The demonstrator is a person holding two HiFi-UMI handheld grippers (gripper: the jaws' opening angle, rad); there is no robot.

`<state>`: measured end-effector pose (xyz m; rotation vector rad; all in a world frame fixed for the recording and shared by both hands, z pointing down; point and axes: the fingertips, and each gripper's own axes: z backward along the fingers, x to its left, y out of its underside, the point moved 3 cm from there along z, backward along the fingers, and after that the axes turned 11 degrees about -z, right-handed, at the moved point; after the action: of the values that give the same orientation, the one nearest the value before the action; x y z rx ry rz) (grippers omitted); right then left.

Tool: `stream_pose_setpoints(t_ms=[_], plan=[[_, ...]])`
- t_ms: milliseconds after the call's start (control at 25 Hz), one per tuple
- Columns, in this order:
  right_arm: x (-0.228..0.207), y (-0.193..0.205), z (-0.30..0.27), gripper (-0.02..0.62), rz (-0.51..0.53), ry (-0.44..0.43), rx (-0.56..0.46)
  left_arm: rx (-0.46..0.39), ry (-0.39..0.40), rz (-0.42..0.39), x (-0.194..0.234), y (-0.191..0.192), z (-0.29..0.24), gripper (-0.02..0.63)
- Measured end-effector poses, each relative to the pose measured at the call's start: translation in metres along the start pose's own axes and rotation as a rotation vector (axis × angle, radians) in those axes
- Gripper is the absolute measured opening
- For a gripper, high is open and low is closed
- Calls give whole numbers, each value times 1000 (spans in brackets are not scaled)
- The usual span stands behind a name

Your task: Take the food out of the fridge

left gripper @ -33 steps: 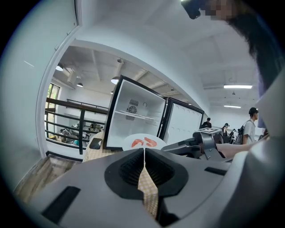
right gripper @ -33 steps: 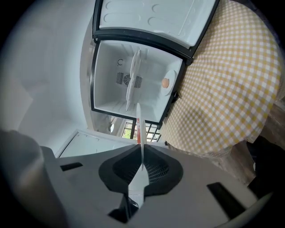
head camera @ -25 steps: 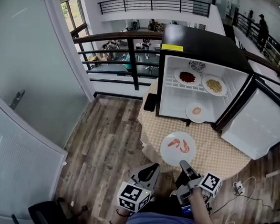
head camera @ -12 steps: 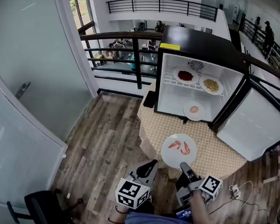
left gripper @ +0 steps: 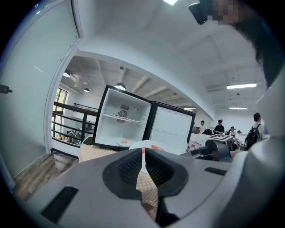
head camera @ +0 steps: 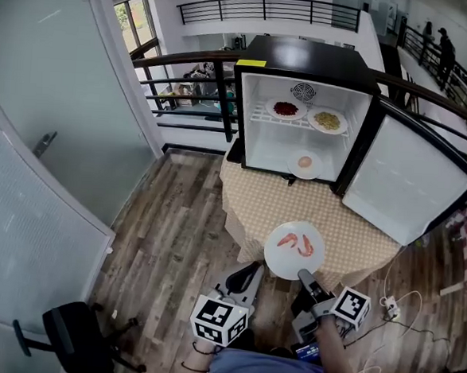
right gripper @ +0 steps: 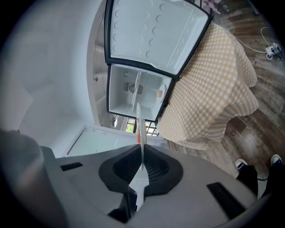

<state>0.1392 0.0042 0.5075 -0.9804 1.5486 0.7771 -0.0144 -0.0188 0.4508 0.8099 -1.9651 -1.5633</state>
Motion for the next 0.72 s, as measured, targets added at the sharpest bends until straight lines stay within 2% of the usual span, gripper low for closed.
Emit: stream_pose_setpoints(t_ms=[360,720], plan=[[-22,9,81,26,-8,-20,20,11,7,-16,-89,15,32,20],[-32,31,133,26,-9,-45,40,20,-1,-43,-140,23,68,20]])
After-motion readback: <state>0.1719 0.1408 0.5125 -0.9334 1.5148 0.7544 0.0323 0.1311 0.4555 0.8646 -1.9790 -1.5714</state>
